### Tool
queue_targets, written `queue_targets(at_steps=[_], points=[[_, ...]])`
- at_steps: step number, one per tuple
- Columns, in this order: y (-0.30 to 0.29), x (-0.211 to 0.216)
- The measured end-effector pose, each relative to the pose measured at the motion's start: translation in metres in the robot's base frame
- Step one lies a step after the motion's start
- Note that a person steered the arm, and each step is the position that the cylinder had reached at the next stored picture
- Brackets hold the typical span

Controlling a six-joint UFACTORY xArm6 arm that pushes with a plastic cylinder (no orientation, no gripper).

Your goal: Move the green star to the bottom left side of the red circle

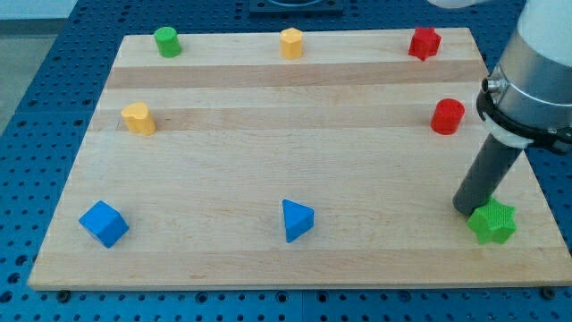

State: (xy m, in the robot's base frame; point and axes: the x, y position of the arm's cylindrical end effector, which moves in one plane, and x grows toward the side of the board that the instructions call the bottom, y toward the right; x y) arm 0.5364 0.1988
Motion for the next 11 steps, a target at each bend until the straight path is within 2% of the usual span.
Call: queue_targets(at_steps=[5,7,8,9,10,11], points=[[-0.007,-0.039],[0.030,-0.039],[0.063,-0.020],[0.079,0.028],[0.074,0.060],[0.052,0.061]])
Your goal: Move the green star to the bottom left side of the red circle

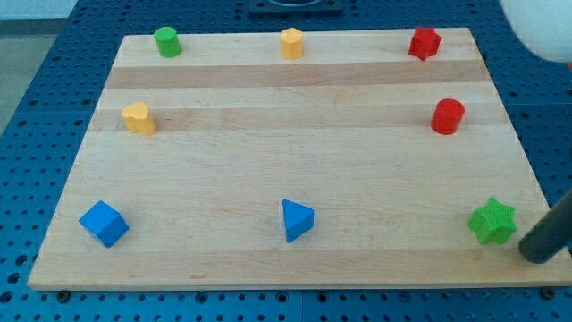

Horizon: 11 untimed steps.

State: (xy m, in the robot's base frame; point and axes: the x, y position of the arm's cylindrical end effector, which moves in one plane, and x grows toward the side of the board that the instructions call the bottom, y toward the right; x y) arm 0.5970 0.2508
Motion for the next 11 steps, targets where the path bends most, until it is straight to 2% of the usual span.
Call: queue_targets(at_steps=[5,7,9,11], points=[[-0.068,-0.067],[-0.112,-0.082],[-0.112,-0.098],[-0.086,-0.098]])
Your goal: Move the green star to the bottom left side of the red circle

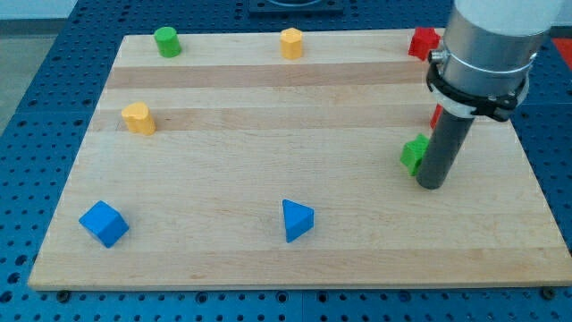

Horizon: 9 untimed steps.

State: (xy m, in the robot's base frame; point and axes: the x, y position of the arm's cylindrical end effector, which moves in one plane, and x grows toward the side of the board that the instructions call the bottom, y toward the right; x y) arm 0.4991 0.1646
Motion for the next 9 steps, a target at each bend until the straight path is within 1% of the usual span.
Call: queue_targets(at_steps=[1,3,4,5,6,8,9], points=[[-0.002,-0.004],[-0.052,-0.004],[-0.047,-0.007],[-0.009,-0.007],[-0.003,-0.008],[-0.040,-0.033],[-0.041,-0.044]])
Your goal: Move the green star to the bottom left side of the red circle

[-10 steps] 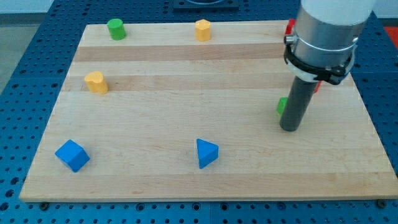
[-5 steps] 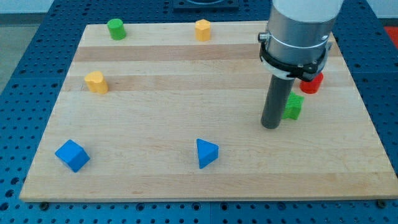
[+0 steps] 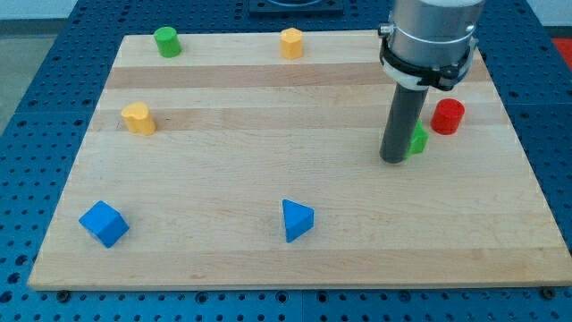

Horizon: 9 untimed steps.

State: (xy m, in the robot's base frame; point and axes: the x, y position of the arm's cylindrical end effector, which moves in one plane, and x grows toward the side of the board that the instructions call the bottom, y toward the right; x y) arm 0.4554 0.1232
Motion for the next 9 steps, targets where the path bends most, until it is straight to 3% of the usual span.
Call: queue_targets(at_steps=[5,9], points=[[0.013,0.009],[0.014,-0.017]])
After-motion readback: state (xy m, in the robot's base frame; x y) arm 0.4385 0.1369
